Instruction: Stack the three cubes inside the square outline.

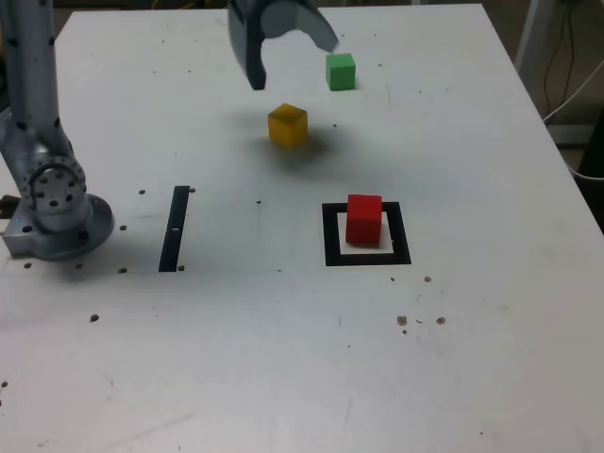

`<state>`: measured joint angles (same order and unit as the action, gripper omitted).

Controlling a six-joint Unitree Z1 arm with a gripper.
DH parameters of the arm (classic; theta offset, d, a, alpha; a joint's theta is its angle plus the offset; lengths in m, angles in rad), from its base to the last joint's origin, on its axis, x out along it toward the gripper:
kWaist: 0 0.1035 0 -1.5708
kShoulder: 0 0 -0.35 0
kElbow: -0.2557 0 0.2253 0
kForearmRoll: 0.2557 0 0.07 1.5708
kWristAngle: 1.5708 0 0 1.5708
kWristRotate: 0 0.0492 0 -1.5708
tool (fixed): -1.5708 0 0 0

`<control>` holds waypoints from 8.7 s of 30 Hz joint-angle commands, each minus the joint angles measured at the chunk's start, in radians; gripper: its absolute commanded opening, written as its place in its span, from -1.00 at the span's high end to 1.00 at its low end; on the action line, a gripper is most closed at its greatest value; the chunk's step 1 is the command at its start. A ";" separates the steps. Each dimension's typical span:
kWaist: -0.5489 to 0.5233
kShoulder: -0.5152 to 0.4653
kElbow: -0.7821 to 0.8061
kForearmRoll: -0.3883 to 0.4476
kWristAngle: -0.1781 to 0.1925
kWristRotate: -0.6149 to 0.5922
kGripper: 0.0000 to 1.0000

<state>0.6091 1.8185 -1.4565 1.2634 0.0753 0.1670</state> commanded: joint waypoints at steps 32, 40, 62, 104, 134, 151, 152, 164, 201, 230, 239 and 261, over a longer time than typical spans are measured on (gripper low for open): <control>-0.023 0.185 0.105 -0.143 -0.040 -0.315 -0.61; -0.025 0.209 0.101 -0.163 -0.052 -0.314 -0.27; -0.038 0.212 0.094 -0.201 -0.026 -0.296 0.39; -0.661 0.122 -0.062 -0.018 0.001 -0.203 0.87; -0.703 0.163 -0.049 -0.071 0.035 -0.233 0.84; -0.704 0.178 -0.053 -0.087 0.024 -0.234 0.80; -0.704 0.178 -0.053 -0.087 0.024 -0.234 0.79; -0.704 0.174 -0.049 -0.088 0.024 -0.234 0.35; -0.564 -0.101 0.041 -0.072 0.158 -0.186 -0.99; 0.079 0.389 -0.685 0.159 0.107 0.363 -0.98; 0.089 0.470 -0.673 0.110 0.122 0.363 -0.94; 0.077 0.501 -0.555 0.048 0.129 0.350 -0.74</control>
<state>0.6870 2.3119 -2.0119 1.3150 0.2033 0.5194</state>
